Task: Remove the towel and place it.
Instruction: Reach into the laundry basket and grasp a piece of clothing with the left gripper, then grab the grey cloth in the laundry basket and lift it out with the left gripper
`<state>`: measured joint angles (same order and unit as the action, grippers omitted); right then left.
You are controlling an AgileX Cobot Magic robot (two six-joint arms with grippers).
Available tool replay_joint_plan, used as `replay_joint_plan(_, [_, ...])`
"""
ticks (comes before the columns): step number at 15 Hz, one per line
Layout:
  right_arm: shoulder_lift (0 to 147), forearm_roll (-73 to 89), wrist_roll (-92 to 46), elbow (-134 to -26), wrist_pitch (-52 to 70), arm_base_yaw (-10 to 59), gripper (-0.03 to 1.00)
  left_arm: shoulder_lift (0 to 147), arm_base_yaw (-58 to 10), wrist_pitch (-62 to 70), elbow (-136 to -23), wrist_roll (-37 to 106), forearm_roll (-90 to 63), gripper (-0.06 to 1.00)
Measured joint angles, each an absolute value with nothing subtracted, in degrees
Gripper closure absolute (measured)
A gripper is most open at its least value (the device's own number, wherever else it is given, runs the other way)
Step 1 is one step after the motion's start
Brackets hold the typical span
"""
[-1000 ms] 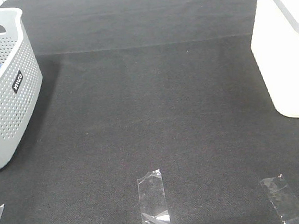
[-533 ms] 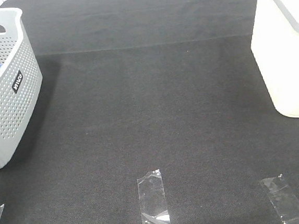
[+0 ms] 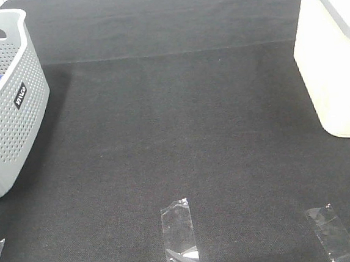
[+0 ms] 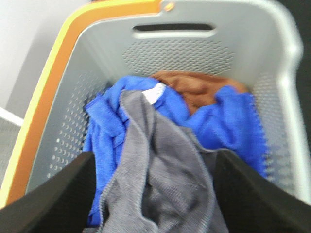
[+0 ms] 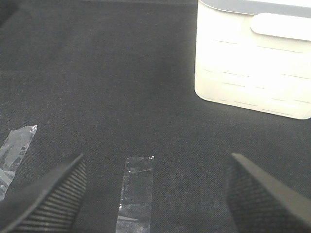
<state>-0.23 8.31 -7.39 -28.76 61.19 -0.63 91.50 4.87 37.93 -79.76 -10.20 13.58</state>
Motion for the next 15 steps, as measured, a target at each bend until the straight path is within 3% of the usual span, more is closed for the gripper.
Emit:
replay_joint_plan(6, [-0.23,8.31,-7.39,-28.76,61.19,-0.63,0.23,109.89,9.17,46.01,-98.38,-10.83,12.66,0.30])
replay_joint_plan(15, [-0.23,8.31,-7.33,-28.76,61.19,-0.63,0.23,126.97,11.40,51.97,-116.14,-10.14,7.96,0.30])
